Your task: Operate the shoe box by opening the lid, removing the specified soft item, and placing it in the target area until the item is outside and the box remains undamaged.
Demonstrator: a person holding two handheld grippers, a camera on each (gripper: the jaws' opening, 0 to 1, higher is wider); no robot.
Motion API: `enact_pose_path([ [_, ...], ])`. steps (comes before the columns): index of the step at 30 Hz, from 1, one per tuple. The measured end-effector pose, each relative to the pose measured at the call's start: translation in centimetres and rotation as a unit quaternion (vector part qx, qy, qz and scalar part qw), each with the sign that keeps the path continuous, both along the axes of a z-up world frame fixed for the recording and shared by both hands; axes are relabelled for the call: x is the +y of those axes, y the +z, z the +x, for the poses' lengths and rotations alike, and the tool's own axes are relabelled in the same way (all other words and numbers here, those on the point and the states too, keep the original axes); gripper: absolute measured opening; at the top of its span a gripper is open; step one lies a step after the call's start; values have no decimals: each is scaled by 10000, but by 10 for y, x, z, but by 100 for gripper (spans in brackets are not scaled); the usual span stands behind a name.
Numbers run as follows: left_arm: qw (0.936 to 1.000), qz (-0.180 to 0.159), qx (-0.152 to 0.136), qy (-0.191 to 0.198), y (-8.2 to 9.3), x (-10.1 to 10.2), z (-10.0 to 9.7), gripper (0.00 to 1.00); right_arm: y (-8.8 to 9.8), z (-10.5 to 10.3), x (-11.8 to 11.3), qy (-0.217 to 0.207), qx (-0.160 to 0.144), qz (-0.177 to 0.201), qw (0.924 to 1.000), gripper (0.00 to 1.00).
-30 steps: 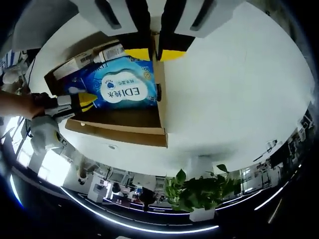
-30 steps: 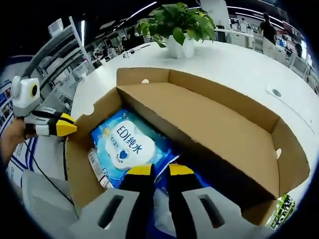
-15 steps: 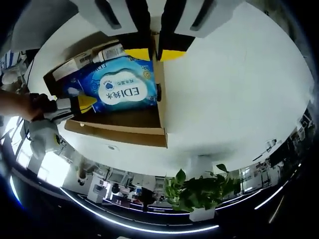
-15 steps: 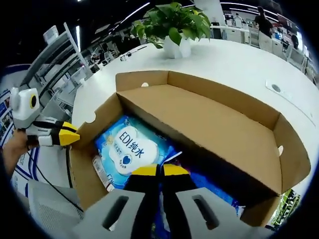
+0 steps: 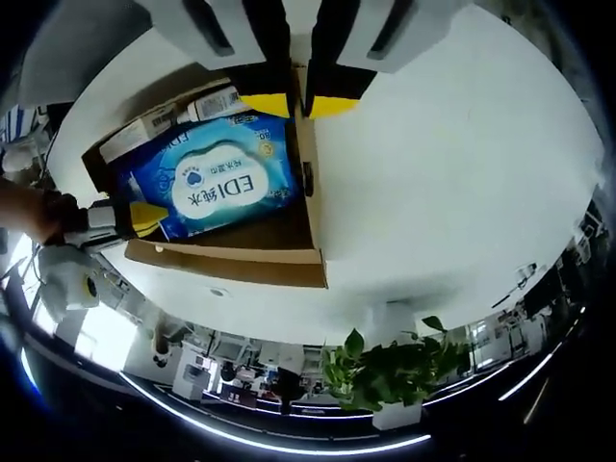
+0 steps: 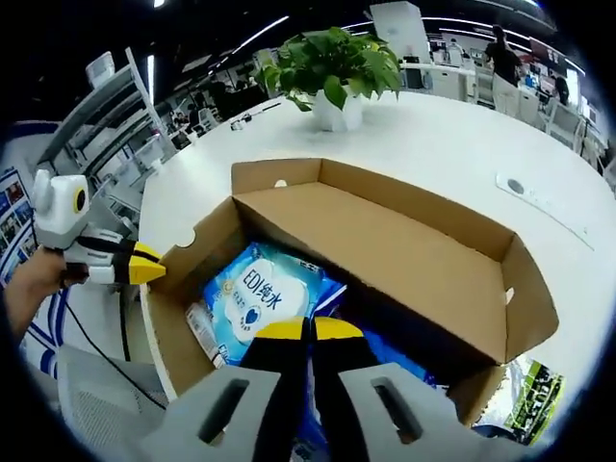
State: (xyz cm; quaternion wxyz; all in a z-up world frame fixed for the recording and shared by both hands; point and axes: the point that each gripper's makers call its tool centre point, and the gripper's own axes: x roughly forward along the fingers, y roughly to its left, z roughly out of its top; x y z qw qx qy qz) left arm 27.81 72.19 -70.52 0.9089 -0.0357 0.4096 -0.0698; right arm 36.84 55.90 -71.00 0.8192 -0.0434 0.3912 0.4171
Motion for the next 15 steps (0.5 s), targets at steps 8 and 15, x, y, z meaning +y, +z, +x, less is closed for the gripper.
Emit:
enact_pose_path([
  [8, 9998, 128, 91, -109, 0, -1, -1, 5, 10, 1, -19, -222, -7, -20, 9998, 0],
  [15, 9992, 245, 94, -301, 6, -1, -1, 5, 14, -1, -32, -314, -11, -39, 9995, 0],
])
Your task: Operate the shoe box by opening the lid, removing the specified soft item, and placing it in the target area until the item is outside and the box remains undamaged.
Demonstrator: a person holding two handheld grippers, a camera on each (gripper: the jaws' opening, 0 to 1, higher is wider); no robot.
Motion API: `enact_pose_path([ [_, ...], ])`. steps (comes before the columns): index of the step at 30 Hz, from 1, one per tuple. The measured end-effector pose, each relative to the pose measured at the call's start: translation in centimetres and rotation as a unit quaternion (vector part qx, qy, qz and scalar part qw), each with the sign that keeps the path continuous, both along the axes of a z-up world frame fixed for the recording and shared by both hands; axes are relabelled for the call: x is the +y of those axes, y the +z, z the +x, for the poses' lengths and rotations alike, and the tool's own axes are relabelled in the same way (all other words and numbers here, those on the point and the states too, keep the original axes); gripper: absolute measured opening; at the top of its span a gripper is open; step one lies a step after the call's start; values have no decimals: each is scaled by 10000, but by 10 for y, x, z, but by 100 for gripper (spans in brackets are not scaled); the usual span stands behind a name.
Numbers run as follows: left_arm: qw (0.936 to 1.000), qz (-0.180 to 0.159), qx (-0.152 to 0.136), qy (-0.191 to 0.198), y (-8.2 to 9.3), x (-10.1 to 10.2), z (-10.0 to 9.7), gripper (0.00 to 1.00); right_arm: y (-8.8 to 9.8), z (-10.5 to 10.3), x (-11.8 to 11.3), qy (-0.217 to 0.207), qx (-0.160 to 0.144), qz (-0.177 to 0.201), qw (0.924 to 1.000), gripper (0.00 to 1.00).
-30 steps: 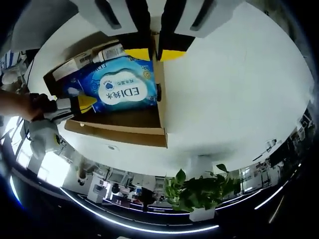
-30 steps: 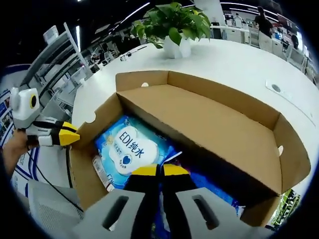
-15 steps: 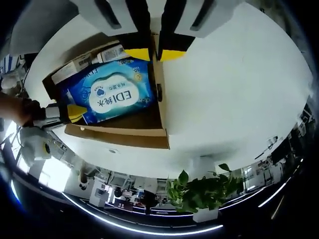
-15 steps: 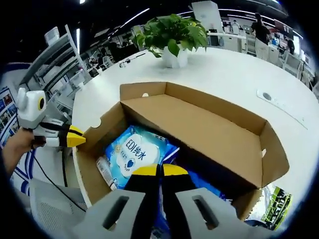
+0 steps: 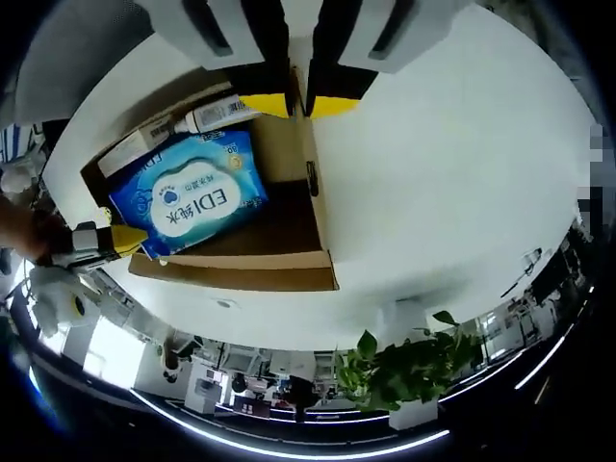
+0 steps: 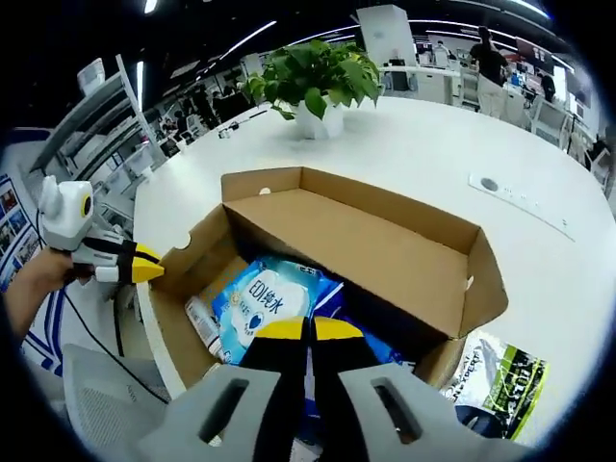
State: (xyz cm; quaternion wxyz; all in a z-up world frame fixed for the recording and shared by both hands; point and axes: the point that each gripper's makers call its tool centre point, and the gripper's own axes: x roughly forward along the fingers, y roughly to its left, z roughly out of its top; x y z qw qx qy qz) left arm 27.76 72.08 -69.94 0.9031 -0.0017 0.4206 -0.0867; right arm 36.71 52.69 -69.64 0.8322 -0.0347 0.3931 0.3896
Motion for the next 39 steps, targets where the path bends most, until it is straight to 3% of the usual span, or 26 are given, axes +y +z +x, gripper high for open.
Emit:
enact_pose_path([
  [9, 9994, 172, -285, -109, 26, -1, 12, 14, -8, 1, -12, -115, 96, -50, 9999, 0],
  [16, 9981, -63, -504, -360, 36, -26, 30, 20, -13, 2, -17, -179, 147, -106, 9997, 0],
  [24, 9969, -288, -204, -708, 13, -51, 43, 20, -20, 2, -22, -131, 57, -274, 9995, 0],
  [27, 9952, -355, 24, -912, 2, -60, 45, 20, -23, 2, -25, -158, 67, -292, 9994, 0],
  [34, 9917, -523, 634, -991, -28, -66, 44, 20, -28, 3, -28, -173, 60, -322, 9993, 0],
  [39, 9868, -1092, 941, -734, -38, -74, 42, 20, -30, 2, -29, -188, 65, -300, 9994, 0],
])
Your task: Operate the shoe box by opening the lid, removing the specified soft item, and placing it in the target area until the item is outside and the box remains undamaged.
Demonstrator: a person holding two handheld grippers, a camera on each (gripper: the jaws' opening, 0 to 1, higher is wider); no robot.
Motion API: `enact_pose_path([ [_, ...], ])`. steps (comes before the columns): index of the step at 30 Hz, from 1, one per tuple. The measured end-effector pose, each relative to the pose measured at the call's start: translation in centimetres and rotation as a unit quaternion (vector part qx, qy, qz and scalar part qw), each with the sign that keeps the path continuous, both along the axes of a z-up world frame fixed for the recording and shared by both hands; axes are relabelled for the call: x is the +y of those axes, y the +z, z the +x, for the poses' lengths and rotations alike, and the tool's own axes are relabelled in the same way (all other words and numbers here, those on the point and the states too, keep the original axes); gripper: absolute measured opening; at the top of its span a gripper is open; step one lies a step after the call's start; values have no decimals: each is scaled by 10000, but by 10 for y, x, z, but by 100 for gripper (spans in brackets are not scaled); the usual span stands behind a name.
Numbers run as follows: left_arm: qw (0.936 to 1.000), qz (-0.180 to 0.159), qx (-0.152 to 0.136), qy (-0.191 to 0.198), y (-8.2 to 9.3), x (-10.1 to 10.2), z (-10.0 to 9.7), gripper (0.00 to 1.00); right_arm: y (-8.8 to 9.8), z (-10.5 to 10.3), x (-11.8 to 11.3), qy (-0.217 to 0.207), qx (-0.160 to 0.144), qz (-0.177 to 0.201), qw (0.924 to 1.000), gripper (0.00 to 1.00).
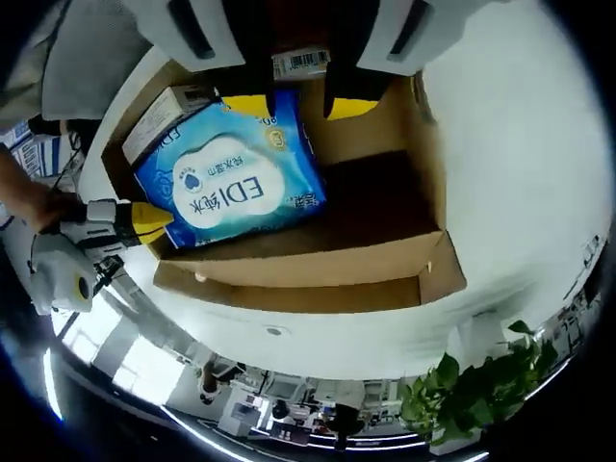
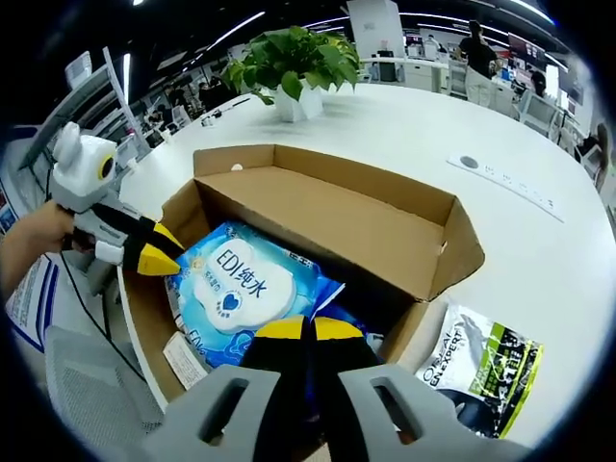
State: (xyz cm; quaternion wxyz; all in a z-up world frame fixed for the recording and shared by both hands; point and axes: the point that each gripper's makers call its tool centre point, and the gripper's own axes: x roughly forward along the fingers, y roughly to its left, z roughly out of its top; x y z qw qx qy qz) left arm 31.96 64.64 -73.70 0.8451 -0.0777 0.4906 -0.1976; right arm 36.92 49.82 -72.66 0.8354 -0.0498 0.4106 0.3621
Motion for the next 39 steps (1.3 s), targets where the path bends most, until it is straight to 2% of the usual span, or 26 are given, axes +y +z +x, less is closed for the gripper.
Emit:
enact_pose_path([
  [1, 9997, -166, 56, 171, 0, -1, 2, 20, 0, 0, 0, -4, -4, 7, 10000, 0],
  [3, 9988, -385, 145, 266, -2, -3, 2, 18, 0, 0, 0, -5, -7, 15, 10000, 0],
  [6, 9946, -716, 502, 562, -7, -9, -2, 12, -1, -1, 0, -32, -1, 57, 10000, 0],
  [10, 9954, -665, 540, 434, -10, -11, -4, 5, 1, -2, 0, -100, 23, 138, 9999, 0],
  [16, 9968, -614, 434, 265, -5, -14, -4, 2, 4, -4, 0, -198, -78, 167, 9996, 0],
  [22, 9969, -647, 282, 346, 3, -11, -4, 1, 11, -4, 0, -348, -37, 351, 9988, 0],
  [27, 9976, -555, 92, 405, 15, -9, -3, 1, 21, -5, 2, -399, -41, 525, 9978, 0],
  [39, 9974, -590, -189, 375, 47, -11, -8, 1, 45, -10, -1, -505, -40, 874, 9949, 0],
])
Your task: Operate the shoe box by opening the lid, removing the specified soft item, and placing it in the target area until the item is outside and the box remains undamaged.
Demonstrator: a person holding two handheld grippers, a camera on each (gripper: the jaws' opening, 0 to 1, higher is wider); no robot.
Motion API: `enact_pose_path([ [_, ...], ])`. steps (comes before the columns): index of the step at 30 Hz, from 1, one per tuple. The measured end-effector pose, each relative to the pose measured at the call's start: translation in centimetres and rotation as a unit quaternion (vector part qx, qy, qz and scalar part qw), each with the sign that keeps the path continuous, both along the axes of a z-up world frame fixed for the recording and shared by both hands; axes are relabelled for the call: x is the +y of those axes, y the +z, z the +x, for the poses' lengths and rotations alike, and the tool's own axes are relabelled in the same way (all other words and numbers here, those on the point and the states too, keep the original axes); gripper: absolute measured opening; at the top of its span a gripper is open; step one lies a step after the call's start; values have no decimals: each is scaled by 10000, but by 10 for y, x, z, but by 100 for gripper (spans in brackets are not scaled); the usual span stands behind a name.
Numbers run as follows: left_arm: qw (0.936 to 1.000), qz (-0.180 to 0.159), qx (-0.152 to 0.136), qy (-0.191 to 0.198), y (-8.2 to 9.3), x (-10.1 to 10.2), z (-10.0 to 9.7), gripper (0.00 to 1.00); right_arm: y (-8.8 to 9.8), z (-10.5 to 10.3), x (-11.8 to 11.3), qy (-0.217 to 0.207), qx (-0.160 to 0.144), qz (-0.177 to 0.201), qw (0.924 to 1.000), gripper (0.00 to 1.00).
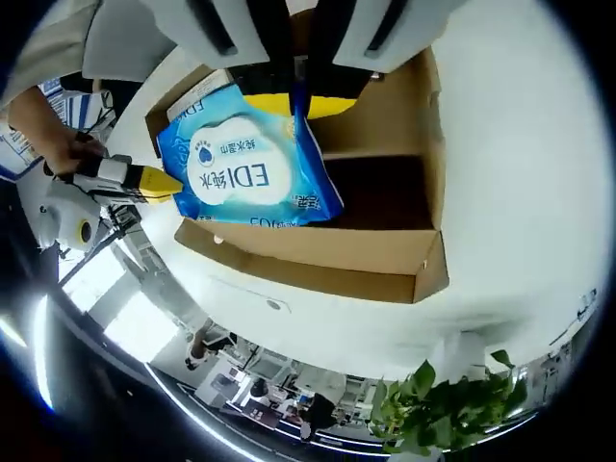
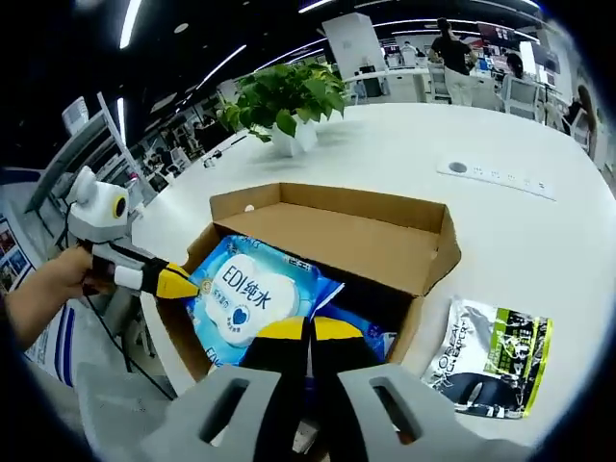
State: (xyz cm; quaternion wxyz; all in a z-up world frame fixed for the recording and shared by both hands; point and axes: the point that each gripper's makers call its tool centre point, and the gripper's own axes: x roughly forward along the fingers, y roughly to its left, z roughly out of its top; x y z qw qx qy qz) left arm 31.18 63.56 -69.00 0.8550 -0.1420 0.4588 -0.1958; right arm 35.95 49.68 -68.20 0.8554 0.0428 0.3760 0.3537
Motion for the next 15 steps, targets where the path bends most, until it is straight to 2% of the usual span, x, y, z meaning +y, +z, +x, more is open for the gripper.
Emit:
enact_pose_path([
  [8, 9998, -90, -170, -68, 22, -14, -1, 1, 19, -1, -14, -92, -118, 141, 9998, 0],
  [15, 9994, -130, -259, -210, 31, -35, -2, 1, 29, -3, -35, -207, -181, 156, 9995, 0],
])
